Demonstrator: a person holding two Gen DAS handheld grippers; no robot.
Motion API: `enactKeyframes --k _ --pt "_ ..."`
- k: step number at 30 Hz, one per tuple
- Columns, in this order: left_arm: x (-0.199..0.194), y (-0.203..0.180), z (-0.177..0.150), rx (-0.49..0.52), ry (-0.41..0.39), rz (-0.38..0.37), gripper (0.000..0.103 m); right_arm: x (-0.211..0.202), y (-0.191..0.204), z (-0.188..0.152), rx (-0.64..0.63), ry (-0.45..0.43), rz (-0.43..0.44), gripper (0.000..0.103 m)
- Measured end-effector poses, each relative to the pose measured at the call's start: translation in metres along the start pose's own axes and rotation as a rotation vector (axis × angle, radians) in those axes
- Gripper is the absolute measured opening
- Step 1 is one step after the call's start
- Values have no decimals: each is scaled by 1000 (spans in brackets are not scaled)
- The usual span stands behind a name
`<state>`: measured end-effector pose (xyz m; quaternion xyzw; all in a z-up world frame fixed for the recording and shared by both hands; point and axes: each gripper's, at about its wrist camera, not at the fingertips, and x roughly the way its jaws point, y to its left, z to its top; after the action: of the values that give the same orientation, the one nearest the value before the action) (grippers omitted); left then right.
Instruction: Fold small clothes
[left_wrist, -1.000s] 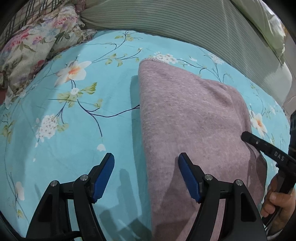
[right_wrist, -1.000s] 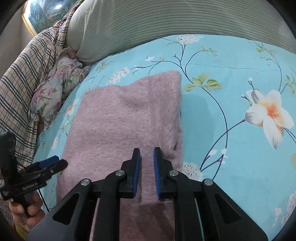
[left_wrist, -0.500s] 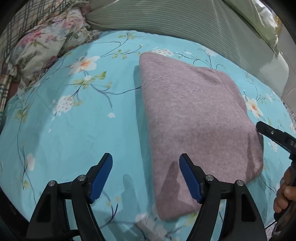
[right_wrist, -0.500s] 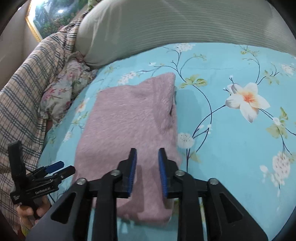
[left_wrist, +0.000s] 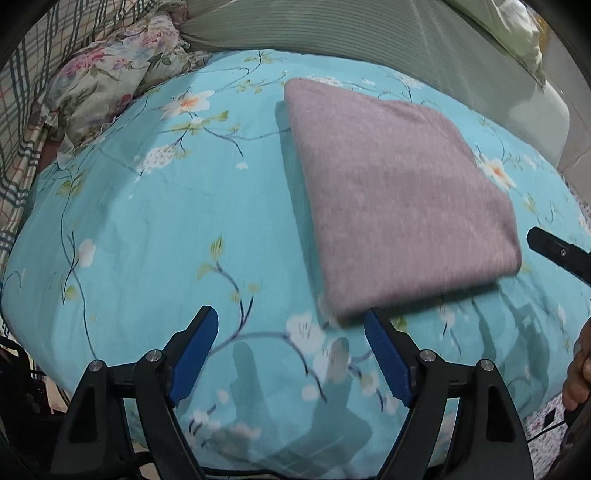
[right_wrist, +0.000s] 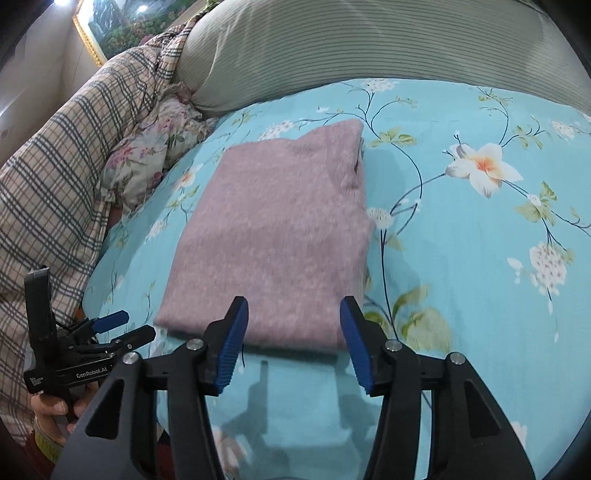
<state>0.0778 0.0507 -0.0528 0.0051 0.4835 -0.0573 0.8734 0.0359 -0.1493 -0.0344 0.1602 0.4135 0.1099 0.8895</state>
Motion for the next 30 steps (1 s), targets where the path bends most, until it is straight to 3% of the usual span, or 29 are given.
enactKeyframes --k 5,15,21,25,30 --pt "-8 -3 -15 19 8 3 82 -12 6 -18 -45 3 -27 66" --pt "-27 -9 -30 79 -16 20 82 -25 16 -44 -98 37 -50 75" --pt "-51 -20 -23 138 -71 1 84 -36 23 -40 -115 36 -34 79" --pt "-71 -27 -18 165 -122 -1 91 -48 31 -33 -142 -3 -38 93" --pt "-68 -30 -13 181 -129 36 96 -49 30 -30 -144 -3 -41 94"
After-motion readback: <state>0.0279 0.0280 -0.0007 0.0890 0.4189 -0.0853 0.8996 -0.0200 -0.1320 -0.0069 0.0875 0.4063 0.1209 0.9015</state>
